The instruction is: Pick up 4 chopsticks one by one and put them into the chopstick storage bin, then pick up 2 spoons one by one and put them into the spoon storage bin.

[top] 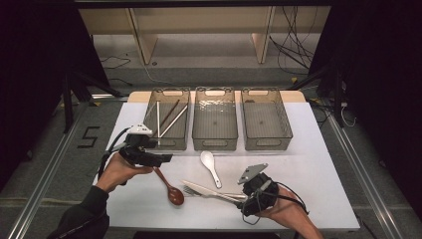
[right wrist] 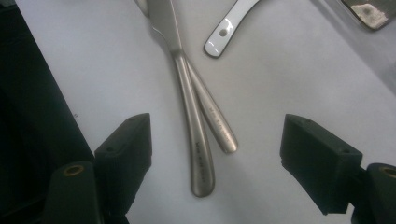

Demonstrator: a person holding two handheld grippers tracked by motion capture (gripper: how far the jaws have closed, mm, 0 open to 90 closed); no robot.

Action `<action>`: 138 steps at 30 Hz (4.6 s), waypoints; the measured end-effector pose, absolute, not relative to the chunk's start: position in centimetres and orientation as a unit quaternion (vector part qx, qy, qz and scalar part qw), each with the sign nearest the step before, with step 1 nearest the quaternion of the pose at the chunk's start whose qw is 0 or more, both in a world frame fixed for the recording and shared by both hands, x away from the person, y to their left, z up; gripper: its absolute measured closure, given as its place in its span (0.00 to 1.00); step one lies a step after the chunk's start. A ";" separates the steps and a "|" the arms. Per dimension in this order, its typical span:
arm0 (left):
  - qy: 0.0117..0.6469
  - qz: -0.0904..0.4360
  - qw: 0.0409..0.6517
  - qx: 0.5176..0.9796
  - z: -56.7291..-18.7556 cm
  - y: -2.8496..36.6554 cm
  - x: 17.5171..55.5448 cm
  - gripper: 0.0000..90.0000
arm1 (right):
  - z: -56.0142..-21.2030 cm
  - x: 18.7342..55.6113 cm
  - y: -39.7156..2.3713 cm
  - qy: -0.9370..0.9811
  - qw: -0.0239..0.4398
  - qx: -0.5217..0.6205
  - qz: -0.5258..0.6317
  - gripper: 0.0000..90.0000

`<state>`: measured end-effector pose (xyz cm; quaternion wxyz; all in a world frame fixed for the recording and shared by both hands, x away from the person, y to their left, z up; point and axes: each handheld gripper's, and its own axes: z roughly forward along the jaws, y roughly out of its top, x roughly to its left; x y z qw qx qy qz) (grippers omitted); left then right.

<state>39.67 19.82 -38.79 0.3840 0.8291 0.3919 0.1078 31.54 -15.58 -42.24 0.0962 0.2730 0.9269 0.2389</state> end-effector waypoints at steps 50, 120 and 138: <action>0.359 0.119 0.260 0.889 -45.0 19.7 40.9 0.99 | -42.1 31.4 -16.6 0.923 0.096 0.283 0.244 0.28; 0.321 0.025 0.124 0.939 -44.8 18.5 34.1 0.47 | -41.5 30.9 -18.2 0.913 0.106 0.303 0.251 0.29; 0.279 0.024 0.101 0.955 -46.2 17.5 33.8 0.81 | -41.5 31.0 -18.2 0.914 0.103 0.302 0.251 0.29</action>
